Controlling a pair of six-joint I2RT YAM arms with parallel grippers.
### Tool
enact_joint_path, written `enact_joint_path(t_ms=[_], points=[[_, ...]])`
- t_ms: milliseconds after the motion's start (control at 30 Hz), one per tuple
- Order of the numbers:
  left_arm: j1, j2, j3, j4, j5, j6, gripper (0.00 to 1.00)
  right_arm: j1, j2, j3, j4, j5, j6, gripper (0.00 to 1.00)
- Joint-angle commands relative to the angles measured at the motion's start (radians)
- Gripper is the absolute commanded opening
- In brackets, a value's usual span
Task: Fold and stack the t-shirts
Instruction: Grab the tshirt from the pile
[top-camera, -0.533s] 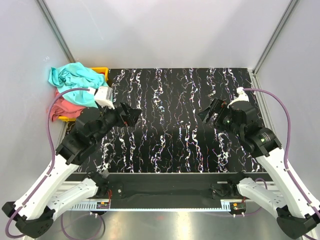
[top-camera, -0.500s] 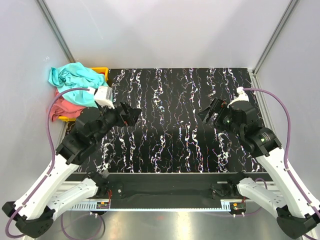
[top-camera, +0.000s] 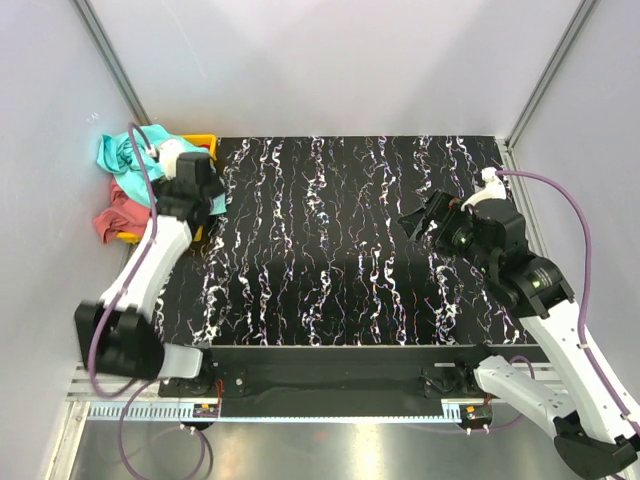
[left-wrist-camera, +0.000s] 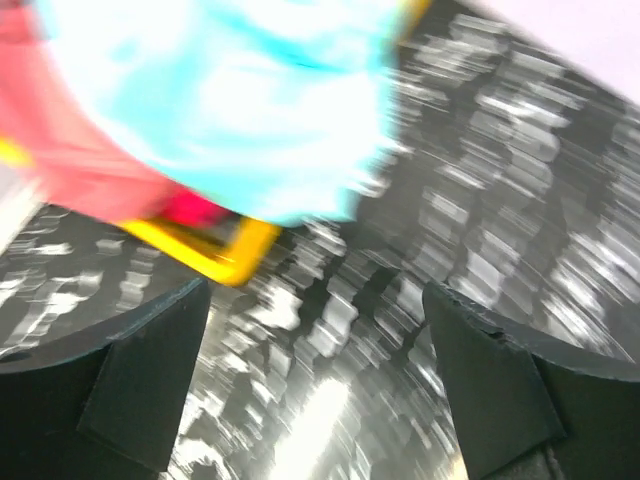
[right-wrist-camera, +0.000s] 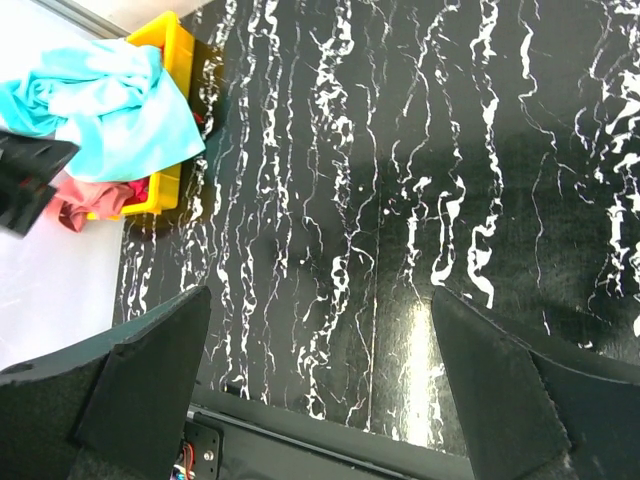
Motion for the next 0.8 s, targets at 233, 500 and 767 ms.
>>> enact_joint_path(t_ms=[233,500,767], points=[[0.249,0.453,0.317,0.05,-0.232,-0.029,0.78,0.0,-0.032,-0.031,0.094,-0.044,-0.099,1.0],[0.316,0.613,0.459,0.031,-0.296,0.027,0.8,0.001,0.009,-0.037,0.108,-0.026,-0.148,1.0],[0.36,0.67,0.524,0.082,-0.163,0.088,0.3,0.0,0.043,-0.034,0.11,0.02,-0.168,1.0]])
